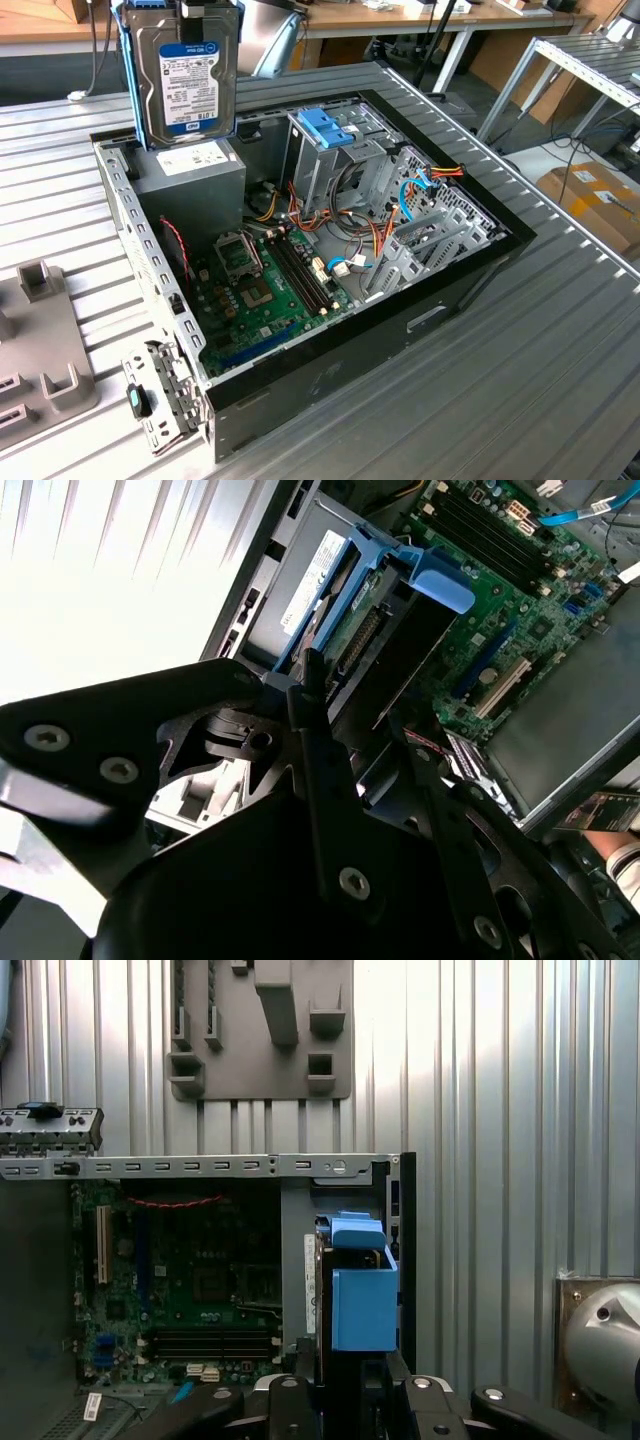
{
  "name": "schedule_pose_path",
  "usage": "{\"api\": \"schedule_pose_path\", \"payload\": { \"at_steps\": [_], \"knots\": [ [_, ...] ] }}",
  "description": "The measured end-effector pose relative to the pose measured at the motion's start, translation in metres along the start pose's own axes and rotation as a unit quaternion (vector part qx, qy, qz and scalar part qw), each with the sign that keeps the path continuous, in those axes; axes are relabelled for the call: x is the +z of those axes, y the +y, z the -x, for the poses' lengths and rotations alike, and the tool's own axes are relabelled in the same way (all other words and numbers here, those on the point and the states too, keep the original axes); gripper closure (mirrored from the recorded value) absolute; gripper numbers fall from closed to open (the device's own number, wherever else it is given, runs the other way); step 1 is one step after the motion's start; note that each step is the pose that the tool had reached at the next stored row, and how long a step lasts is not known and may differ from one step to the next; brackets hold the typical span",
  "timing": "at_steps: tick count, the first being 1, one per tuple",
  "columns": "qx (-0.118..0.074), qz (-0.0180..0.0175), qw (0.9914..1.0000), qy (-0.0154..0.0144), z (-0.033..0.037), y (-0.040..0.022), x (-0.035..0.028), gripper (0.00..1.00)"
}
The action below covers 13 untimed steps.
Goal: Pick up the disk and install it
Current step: 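Pick up the disk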
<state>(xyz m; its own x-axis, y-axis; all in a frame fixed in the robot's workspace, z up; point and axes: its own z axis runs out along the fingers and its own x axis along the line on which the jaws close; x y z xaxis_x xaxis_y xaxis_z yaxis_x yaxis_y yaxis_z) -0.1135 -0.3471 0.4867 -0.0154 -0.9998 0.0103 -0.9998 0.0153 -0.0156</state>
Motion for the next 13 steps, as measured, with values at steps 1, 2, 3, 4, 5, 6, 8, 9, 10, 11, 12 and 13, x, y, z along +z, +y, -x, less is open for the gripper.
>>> {"api": "schedule_pose_path", "payload": {
  "at_steps": [1,2,3,4,5,6,8,9,10,11,12,13],
  "knots": [
    [0.000,0.0000,1.00000,0.0000,0.0000,-0.0001,0.0000,0.65],
    [0.000,0.0000,1.00000,0.0000,0.0000,-0.0005,0.0000,0.65],
    [0.000,0.0000,1.00000,0.0000,0.0000,-0.0009,0.0000,0.65],
    [0.000,0.0000,1.00000,0.0000,0.0001,-0.0019,0.0000,0.65],
    [0.000,0.0000,1.00000,0.0000,0.0001,-0.0026,0.0000,0.65],
    [0.000,0.0000,1.00000,0.0000,0.0001,-0.0034,0.0001,0.65],
    [0.000,0.0000,1.00000,0.0000,0.0001,-0.0051,0.0001,0.65],
    [0.000,0.0000,1.00000,0.0000,0.0001,-0.0059,0.0001,0.65],
    [0.000,0.0000,1.00000,0.0000,0.0001,-0.0068,0.0001,0.65],
    [0.000,0.0000,1.00000,0.0000,0.0001,-0.0076,0.0001,0.65],
    [0.000,0.0000,1.00000,0.0000,0.0001,-0.0084,0.0001,0.65],
    [0.000,0.0000,1.00000,0.0000,0.0002,-0.0093,0.0002,0.65]
  ]
}}
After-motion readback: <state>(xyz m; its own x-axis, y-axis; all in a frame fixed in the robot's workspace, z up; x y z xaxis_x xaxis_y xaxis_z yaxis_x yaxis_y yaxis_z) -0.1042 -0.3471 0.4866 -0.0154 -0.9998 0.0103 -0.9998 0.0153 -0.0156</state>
